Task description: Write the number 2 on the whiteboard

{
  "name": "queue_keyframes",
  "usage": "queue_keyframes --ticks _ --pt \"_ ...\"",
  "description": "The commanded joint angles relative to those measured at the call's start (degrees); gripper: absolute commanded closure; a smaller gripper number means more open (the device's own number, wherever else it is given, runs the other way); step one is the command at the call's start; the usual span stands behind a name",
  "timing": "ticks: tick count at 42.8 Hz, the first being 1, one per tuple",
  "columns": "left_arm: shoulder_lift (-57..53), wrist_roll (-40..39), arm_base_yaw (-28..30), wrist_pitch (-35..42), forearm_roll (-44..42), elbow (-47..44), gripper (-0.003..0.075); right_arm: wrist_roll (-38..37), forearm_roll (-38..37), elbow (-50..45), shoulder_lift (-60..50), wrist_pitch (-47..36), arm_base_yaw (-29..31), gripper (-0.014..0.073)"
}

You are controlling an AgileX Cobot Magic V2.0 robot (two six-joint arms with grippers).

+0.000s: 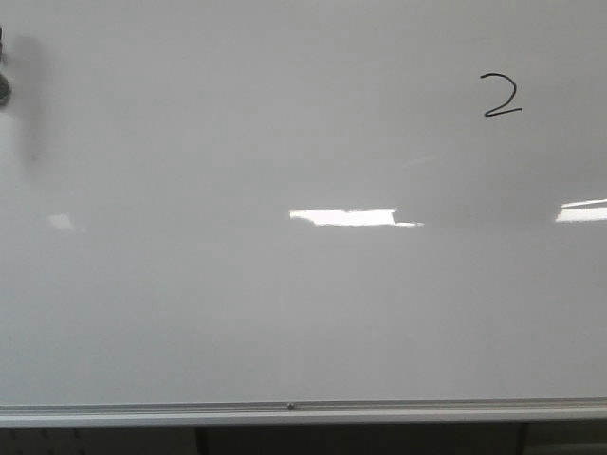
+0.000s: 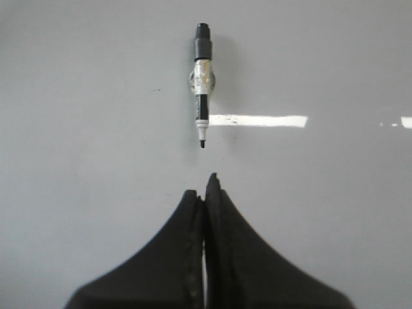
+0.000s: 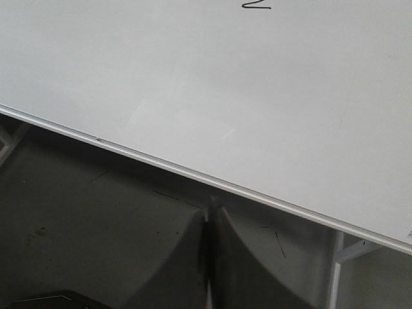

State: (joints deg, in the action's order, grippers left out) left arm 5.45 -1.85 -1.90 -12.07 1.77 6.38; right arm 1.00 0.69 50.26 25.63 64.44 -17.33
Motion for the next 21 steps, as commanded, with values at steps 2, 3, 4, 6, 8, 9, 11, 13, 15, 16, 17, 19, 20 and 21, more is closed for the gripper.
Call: queue_keyframes --ticks 2,3,4,6,8,9,11,13,15,16,17,19,20,21 --pt "-5.1 -0.02 2.05 8.03 2.69 -3.75 0.0741 0.13 -0.69 1.23 0.43 -3.91 0.36 0.0663" --pt "-5.82 -0.02 2.35 8.03 3.0 -4.36 0.0741 0.13 -0.69 1.23 0.43 -3.91 0.36 0.0663" --pt "-6.5 -0.02 2.71 8.03 3.5 -5.08 0.0741 0.13 -0.69 1.23 0.43 -3.91 0.36 0.0663" --pt "-7.48 -0.02 2.9 8.28 3.94 -6.11 0.0741 0.13 -0.69 1.23 0.43 -3.91 0.36 0.0663" --pt "-7.21 -0.02 3.03 9.45 3.94 -7.13 0.0741 0.13 -0.69 1.23 0.43 -3.91 0.36 0.0663" --pt "-7.23 -0.02 3.03 10.03 3.94 -7.54 0.0741 0.13 -0.69 1.23 0.43 -3.71 0.36 0.0663" --pt "-7.23 -0.02 3.03 11.22 3.94 -8.46 0.0741 0.13 -0.69 1.23 0.43 -3.79 0.36 0.0663" --pt "-7.23 -0.02 3.03 11.74 3.94 -8.75 0.0741 0.13 -0.69 1.23 0.5 -3.74 0.36 0.0663" --pt "-7.23 -0.02 3.03 12.07 3.94 -8.62 0.0741 0.13 -0.69 1.23 0.5 -3.74 0.36 0.0663" --pt "-7.23 -0.02 3.03 12.39 3.94 -8.62 0.0741 0.13 -0.69 1.23 0.5 -3.74 0.36 0.0663" --pt "-7.23 -0.02 3.03 12.5 3.94 -8.62 0.0741 0.13 -0.69 1.23 0.5 -3.74 0.36 0.0663" --pt "-7.23 -0.02 3.03 12.5 3.94 -8.62 0.0741 0.13 -0.69 1.23 0.5 -3.74 0.36 0.0663" --pt "-7.23 -0.02 3.03 12.5 3.94 -8.62 0.0741 0.13 -0.69 1.23 0.5 -3.74 0.36 0.0663" --pt "-7.23 -0.02 3.03 12.5 3.94 -8.62 0.0741 0.13 -0.69 1.23 0.5 -3.74 0.36 0.0663"
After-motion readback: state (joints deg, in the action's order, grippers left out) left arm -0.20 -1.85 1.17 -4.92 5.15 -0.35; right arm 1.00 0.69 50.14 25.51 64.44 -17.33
